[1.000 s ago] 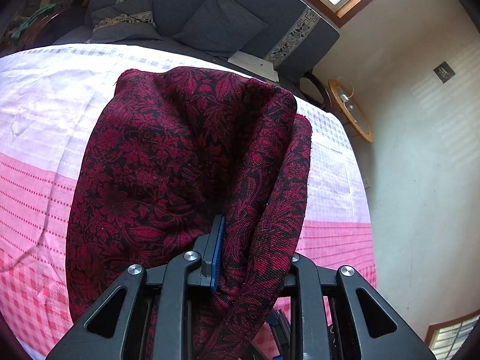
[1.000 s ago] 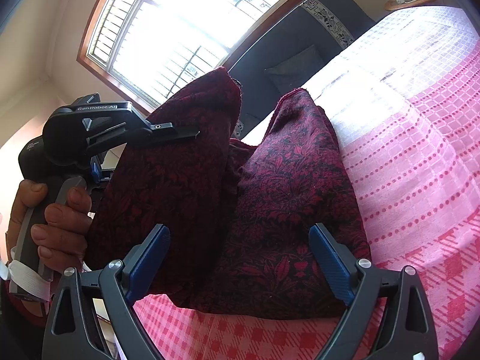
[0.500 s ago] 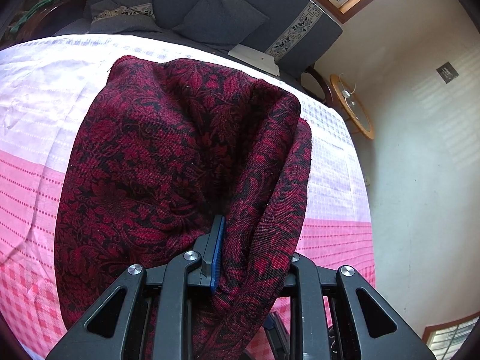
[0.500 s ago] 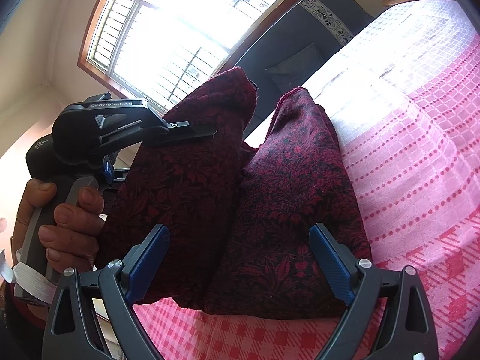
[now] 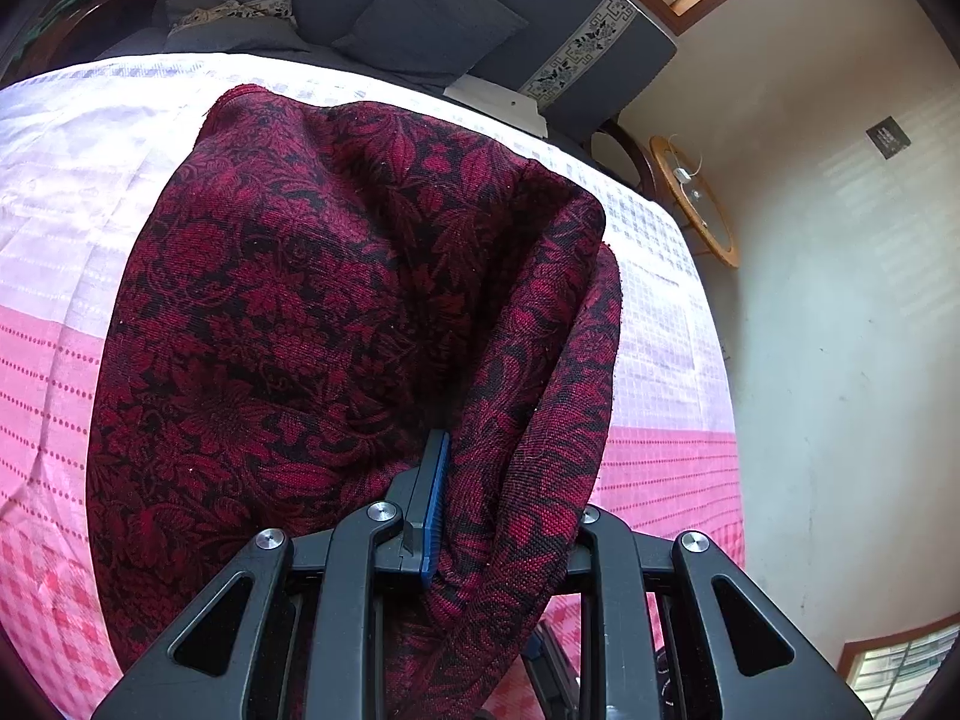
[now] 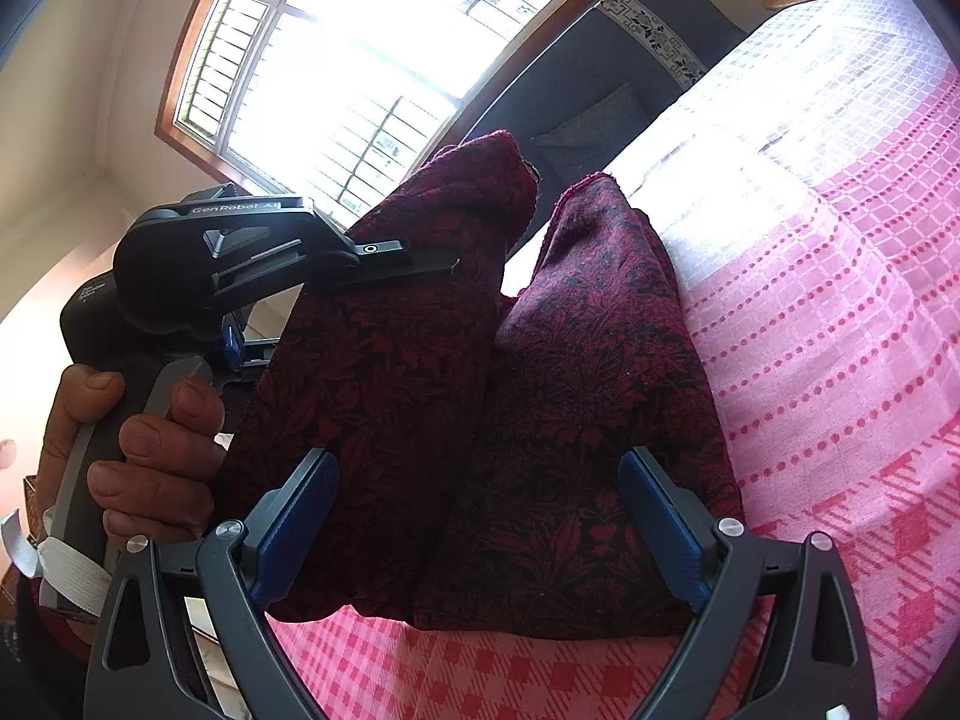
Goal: Fold small clothes
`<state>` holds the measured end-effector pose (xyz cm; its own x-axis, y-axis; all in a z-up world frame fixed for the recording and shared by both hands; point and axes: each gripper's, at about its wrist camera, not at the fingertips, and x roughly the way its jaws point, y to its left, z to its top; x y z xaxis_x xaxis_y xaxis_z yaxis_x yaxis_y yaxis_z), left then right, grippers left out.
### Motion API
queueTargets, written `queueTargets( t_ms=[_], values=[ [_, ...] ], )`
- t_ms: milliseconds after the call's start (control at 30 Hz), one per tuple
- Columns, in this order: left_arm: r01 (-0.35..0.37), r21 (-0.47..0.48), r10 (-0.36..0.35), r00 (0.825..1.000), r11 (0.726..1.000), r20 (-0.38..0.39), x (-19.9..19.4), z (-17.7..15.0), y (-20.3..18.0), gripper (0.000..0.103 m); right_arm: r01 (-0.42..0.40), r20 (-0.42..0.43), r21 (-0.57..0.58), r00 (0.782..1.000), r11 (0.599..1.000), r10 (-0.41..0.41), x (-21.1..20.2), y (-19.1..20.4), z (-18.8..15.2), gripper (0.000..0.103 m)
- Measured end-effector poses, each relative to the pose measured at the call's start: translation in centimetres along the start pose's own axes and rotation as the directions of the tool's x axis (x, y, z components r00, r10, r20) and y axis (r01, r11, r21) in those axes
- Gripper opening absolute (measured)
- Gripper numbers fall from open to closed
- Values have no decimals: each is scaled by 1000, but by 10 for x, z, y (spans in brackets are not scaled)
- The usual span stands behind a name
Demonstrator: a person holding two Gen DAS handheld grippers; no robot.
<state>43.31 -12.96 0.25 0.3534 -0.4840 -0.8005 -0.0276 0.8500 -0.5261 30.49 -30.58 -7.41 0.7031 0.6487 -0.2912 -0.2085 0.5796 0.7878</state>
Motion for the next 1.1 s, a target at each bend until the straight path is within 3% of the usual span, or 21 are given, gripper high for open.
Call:
queueTargets(
  t_ms=[333,433,600,667,767,800,867,967,1033,1100],
  values=[
    [58,-28,-60,997,998,-55,4,10,11,24,2,0,0,1000,1000,-2,0,0,0,94],
    [102,-62,-107,991,993,-85,5,12,13,35,1,0,1,1000,1000,-1,0,0,0,94],
    [143,-71,-149,984,987,-100,4,14,7,42,-2,1,9,1000,1000,2,0,-2,0,94],
    [202,-94,-211,972,975,-105,2,14,7,46,-6,1,15,1000,1000,6,-1,-3,0,94],
    [357,-134,-372,921,924,-113,-6,17,8,46,-11,2,27,1000,1000,11,-3,-6,0,94],
    [384,-112,-394,915,916,-89,-13,16,7,46,-13,-1,32,1000,999,13,-3,-7,0,94],
    [390,-25,-391,920,920,-39,-30,12,3,46,-13,-3,32,1000,999,13,-2,-7,0,94],
    [442,64,-443,897,895,3,-53,1,10,46,-5,-6,27,1000,1000,6,-2,-5,-1,94],
    [403,130,-416,904,906,100,-72,-9,25,46,-11,-7,35,1000,999,12,-1,-6,-1,94],
    [308,192,-341,924,932,172,-82,-24,41,46,-18,-11,47,1000,999,18,-2,-8,1,94]
  ],
)
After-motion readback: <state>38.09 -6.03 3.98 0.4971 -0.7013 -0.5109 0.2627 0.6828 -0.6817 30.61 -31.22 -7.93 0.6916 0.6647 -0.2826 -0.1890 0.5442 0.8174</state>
